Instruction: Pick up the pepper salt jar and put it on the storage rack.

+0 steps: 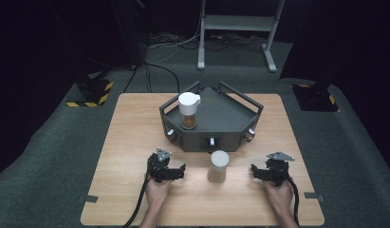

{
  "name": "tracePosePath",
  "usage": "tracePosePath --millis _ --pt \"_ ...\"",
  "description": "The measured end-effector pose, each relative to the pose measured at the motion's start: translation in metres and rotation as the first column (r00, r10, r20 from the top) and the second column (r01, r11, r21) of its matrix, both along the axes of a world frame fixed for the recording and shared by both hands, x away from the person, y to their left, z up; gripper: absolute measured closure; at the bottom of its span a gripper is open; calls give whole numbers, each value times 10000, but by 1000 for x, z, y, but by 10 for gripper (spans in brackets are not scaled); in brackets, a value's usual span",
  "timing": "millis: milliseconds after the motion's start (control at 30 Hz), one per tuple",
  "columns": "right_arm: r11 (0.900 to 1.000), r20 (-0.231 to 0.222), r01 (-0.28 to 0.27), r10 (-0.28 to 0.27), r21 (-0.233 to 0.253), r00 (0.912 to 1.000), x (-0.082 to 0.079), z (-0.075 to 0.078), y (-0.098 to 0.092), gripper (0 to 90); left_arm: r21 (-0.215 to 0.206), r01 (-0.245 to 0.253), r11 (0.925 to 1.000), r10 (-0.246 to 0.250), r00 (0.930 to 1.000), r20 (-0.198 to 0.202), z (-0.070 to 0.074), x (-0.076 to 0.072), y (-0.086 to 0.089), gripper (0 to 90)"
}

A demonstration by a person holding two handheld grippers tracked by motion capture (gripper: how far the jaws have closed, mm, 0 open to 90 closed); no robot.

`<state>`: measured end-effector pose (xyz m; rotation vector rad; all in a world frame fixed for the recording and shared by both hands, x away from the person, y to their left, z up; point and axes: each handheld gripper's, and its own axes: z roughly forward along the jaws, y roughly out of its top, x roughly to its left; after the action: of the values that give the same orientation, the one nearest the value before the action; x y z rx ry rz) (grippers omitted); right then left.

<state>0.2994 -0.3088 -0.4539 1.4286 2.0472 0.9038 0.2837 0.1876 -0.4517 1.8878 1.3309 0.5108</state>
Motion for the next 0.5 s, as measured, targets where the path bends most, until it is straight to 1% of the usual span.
tracePosePath --millis 167,267,400,500 --pt "10000 11 0 0 -6 10000 0 0 0 100 78 -28 10000 29 10000 -78 -1 1 -2 16" --pt "10000 11 0 0 -5 10000 0 0 0 100 219 -80 9997 83 9998 -174 -1 3 -3 8" --pt "10000 10 0 0 -5 10000 0 0 0 100 357 -93 9993 100 9998 -186 -3 3 -5 5" --pt "10000 10 0 0 -5 10000 0 0 0 100 387 -137 9992 145 9997 -208 -4 2 -6 5"
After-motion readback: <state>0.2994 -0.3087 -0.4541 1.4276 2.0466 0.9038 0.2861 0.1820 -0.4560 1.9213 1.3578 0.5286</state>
